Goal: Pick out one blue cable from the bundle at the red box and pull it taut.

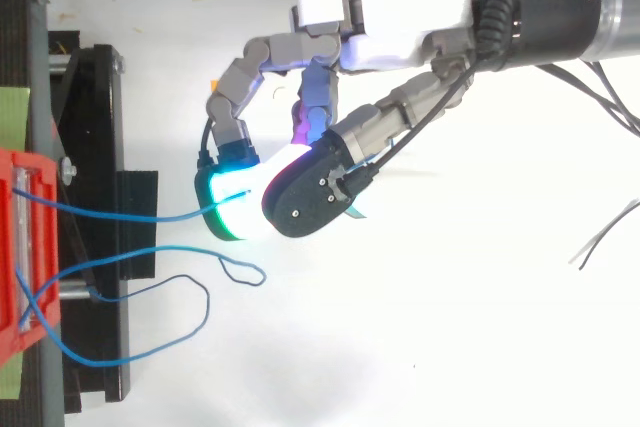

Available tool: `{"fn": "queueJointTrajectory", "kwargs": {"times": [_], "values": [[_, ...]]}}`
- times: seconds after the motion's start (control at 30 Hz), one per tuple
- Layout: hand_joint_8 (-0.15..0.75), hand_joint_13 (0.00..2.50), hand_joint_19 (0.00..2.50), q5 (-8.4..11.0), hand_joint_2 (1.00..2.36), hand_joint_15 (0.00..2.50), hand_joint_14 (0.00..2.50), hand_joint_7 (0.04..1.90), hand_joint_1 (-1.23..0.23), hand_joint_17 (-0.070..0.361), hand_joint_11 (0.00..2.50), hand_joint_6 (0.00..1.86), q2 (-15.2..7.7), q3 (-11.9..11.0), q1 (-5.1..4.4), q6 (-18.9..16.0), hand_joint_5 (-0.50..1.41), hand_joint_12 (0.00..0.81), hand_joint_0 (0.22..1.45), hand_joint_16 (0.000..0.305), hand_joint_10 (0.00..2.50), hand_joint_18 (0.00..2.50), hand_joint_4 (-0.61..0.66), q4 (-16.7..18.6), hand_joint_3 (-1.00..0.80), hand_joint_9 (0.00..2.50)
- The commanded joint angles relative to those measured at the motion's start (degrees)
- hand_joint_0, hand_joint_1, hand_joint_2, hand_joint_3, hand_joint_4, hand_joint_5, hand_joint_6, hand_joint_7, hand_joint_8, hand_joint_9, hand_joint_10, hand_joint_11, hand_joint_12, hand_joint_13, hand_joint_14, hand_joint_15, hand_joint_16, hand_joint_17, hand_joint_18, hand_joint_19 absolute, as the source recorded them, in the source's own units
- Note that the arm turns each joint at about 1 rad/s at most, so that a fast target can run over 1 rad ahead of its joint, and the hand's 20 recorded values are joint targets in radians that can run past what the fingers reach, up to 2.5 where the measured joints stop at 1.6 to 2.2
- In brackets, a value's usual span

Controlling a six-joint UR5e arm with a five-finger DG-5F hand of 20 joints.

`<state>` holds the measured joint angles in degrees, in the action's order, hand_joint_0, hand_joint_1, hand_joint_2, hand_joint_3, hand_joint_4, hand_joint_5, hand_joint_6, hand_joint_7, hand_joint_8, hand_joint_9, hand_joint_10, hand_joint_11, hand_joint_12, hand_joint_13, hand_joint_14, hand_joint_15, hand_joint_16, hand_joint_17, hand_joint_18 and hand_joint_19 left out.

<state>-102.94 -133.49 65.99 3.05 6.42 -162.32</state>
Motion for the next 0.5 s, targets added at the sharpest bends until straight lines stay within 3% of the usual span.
{"fn": "queueJointTrajectory", "kwargs": {"times": [0.0, 0.1, 0.33, 0.47], "values": [[0.342, 1.17, 0.6, 0.11, 1.01, 0.56, 0.02, 0.86, -0.72, 0.12, 0.91, 0.92, -0.01, 0.98, -0.06, 0.79, -0.06, 0.376, 0.62, 0.053, 0.03, 1.05, -0.09, 1.39, -0.14, 1.44], [0.341, 1.17, 0.6, 0.02, 1.01, 0.57, 0.02, 0.86, -0.72, 0.12, 0.91, 0.92, -0.01, 2.92, -0.06, 1.31, -0.06, 0.374, 0.61, 0.054, 0.03, 1.05, -0.09, 3.32, -0.14, 1.44], [0.343, 1.17, 0.6, 0.02, 1.01, 0.57, 0.02, 0.86, -0.72, 0.121, 0.91, 0.92, -0.01, 8.28, -0.33, 2.02, -0.06, 0.376, 0.61, 0.054, 0.03, 1.05, -0.09, 14.05, -0.14, 1.44], [0.341, 1.18, 0.6, 0.02, 1.01, 0.57, 0.02, 0.86, -0.72, 0.121, 0.91, 0.92, -0.01, 8.89, -0.41, 2.02, -0.06, 0.377, 0.61, 0.054, 0.03, 1.06, -0.09, 17.47, -0.14, 1.44]]}}
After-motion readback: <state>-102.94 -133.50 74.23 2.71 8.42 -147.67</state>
